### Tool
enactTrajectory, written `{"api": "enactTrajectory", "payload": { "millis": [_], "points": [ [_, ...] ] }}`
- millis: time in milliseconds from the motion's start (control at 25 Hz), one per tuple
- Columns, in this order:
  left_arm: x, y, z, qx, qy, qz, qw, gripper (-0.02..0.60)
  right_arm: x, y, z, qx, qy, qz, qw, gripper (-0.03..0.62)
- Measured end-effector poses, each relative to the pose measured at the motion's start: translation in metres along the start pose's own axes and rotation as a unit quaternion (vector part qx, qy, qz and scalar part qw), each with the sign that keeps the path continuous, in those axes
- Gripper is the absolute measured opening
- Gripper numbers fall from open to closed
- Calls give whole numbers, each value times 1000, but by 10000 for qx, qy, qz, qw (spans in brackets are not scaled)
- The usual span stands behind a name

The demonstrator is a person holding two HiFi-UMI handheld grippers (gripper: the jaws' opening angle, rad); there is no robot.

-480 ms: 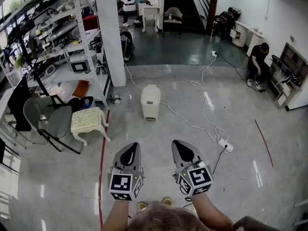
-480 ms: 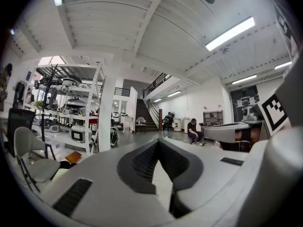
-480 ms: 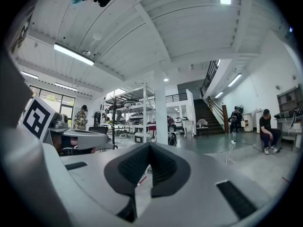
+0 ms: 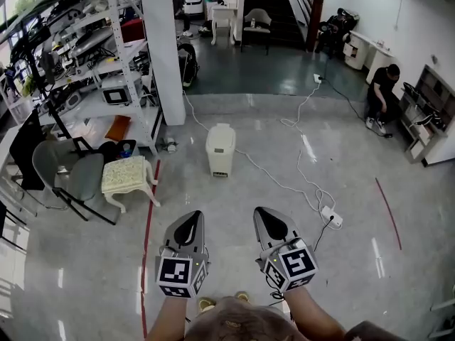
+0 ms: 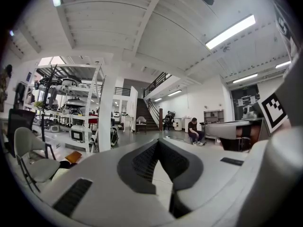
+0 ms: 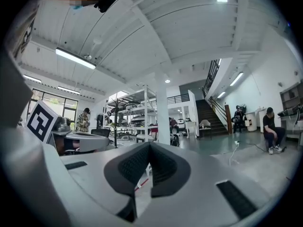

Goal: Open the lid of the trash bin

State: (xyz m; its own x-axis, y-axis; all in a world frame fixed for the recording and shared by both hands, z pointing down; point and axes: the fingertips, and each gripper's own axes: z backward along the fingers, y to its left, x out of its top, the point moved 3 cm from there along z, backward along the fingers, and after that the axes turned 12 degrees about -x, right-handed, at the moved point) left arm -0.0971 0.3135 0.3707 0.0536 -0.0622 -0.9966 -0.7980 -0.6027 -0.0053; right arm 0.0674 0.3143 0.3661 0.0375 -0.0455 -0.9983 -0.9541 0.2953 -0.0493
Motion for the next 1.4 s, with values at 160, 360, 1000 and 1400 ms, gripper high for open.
{"api": "enactTrajectory", "payload": {
  "millis": [160, 360, 1000, 1400],
  "points": [
    [-2, -7, -14, 39, -15, 36, 10000, -6, -1, -18, -2, 82, -2, 2, 10000, 32],
    [-2, -14, -29, 135, -17, 150, 9998, -6, 2, -40, -2, 154, 29, 0, 9999, 32],
    [-8, 22, -78, 142, 27, 134, 9998, -6, -6, -62, -57, 95, -11, -79, 9999, 32],
    [-15, 62, -119, 26, 146, 136, 9998, -6, -15, -61, -112, 166, 66, -198, 9996, 32]
  ]
}}
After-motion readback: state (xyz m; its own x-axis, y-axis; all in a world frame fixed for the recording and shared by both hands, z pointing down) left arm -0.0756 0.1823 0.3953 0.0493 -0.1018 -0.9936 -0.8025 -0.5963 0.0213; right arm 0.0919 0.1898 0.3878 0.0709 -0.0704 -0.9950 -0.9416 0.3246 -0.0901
